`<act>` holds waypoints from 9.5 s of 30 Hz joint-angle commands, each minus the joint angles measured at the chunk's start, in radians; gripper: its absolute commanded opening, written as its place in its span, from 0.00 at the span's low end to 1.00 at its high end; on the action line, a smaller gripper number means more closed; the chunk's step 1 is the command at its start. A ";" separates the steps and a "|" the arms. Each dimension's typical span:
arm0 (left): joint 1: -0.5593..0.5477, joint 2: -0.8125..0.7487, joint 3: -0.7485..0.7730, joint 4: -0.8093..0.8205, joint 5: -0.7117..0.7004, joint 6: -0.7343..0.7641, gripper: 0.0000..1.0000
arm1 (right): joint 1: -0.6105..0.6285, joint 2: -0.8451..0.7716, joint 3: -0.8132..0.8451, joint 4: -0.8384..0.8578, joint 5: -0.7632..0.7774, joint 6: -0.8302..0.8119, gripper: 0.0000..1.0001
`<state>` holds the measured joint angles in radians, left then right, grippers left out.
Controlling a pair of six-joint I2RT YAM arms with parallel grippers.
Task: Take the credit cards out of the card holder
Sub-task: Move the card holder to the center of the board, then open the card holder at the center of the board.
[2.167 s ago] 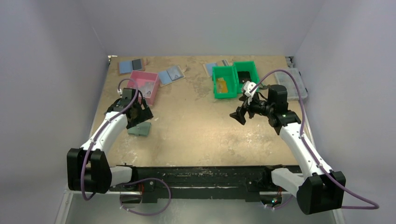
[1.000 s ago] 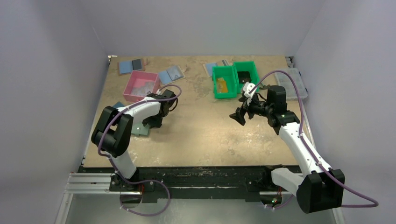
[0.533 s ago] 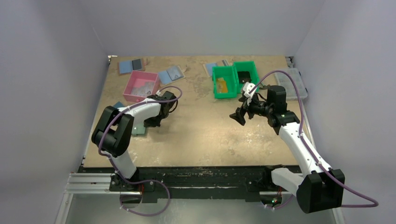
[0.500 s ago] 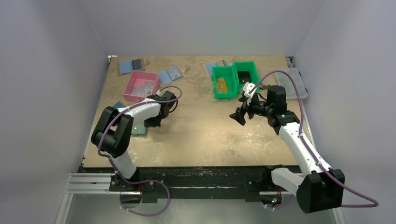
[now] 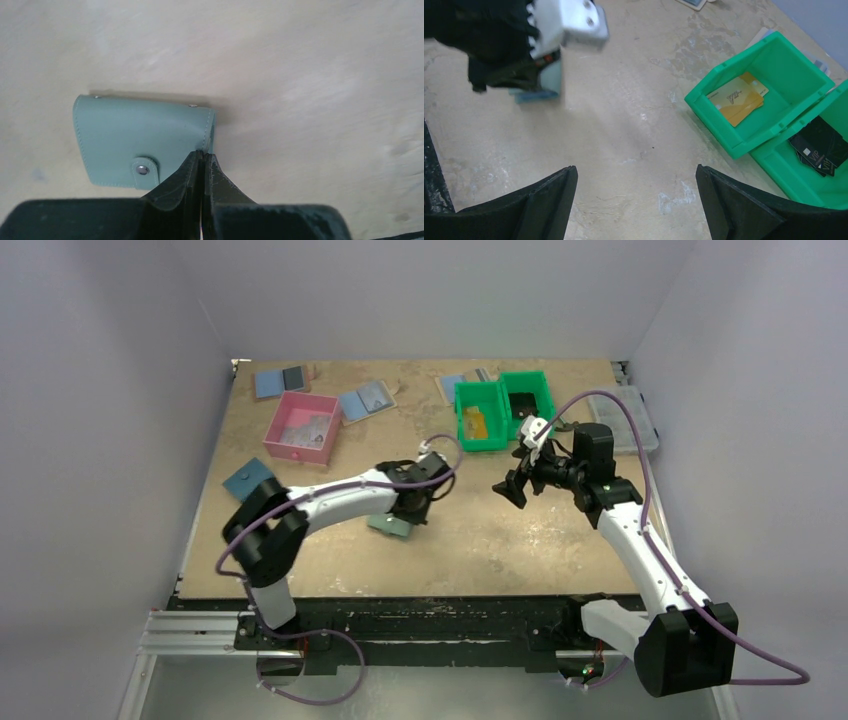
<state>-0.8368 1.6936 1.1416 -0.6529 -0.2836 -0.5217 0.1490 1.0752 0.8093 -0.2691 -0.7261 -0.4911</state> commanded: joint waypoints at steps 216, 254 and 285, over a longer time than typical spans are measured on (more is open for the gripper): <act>0.019 -0.519 -0.468 0.530 0.151 -0.265 0.60 | 0.265 0.460 0.292 -0.220 0.039 -0.074 0.77; 0.108 -0.490 -0.247 0.584 0.412 0.677 0.95 | 0.031 -0.109 0.013 -0.322 -0.282 -0.470 0.99; 0.056 -0.406 -0.453 0.800 0.576 1.209 0.93 | -0.062 -0.156 -0.140 -0.277 -0.354 -0.592 0.99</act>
<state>-0.7433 1.2465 0.6544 0.1360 0.3199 0.5228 0.0902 0.9237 0.6785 -0.5598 -1.0431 -1.0500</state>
